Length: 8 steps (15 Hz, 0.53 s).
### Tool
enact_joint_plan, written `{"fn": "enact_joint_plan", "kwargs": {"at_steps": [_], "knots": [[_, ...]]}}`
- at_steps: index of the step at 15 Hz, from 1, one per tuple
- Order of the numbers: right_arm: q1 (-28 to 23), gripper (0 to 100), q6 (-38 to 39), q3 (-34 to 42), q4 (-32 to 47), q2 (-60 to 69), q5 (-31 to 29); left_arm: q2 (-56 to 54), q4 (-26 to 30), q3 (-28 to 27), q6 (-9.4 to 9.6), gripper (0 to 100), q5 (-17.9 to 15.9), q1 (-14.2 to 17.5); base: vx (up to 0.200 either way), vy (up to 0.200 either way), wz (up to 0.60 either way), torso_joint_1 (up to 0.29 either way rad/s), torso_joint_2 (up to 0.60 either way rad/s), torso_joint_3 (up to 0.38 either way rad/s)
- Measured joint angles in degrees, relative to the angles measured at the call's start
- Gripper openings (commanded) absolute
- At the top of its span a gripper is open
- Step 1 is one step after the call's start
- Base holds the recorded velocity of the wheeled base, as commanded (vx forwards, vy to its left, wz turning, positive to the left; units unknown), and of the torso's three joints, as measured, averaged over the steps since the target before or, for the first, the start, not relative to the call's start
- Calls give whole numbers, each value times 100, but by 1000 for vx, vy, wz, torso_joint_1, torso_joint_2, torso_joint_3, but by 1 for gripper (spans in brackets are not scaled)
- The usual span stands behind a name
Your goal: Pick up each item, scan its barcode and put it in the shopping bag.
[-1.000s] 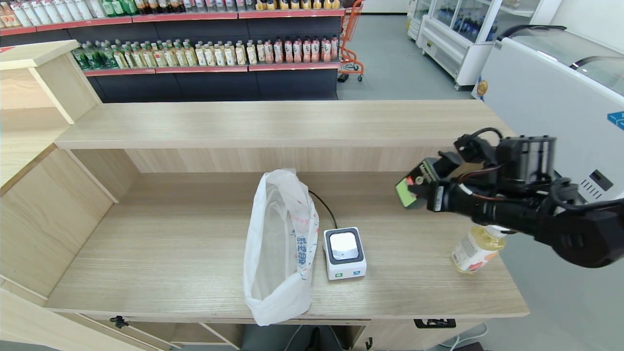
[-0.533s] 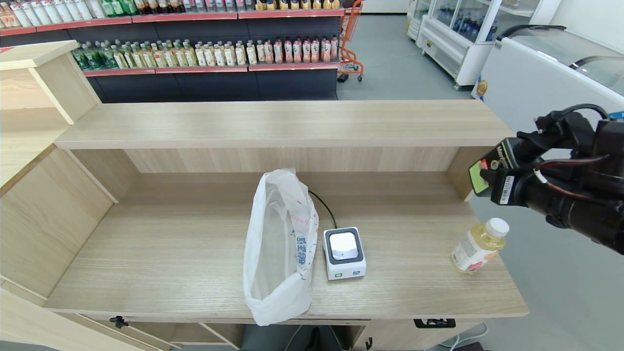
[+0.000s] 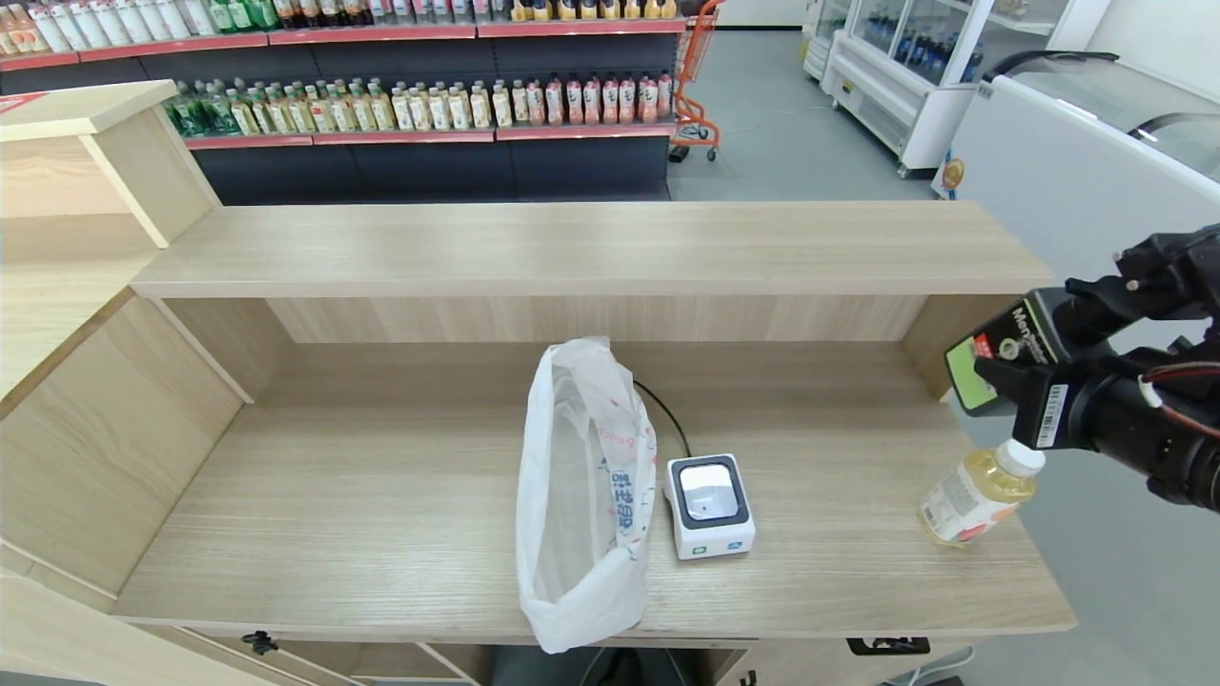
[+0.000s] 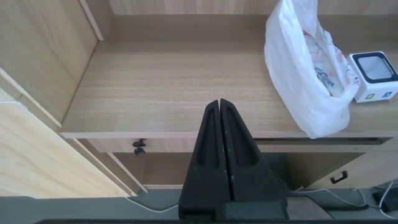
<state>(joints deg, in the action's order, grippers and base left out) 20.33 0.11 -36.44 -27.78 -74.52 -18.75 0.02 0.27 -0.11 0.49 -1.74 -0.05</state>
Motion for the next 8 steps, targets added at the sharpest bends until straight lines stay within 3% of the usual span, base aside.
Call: {"fn": "enact_joint_plan", "kwargs": {"at_steps": [3, 8], "knots": [[555, 0, 35, -72, -123, -213, 222, 0, 0, 0, 2, 0, -2, 5, 0, 200, 0, 2, -1, 1], [984, 0, 315, -57, -679, -1073, 450, 0, 0, 0, 5, 0, 0, 5, 0, 0, 0, 0, 0, 0]]}}
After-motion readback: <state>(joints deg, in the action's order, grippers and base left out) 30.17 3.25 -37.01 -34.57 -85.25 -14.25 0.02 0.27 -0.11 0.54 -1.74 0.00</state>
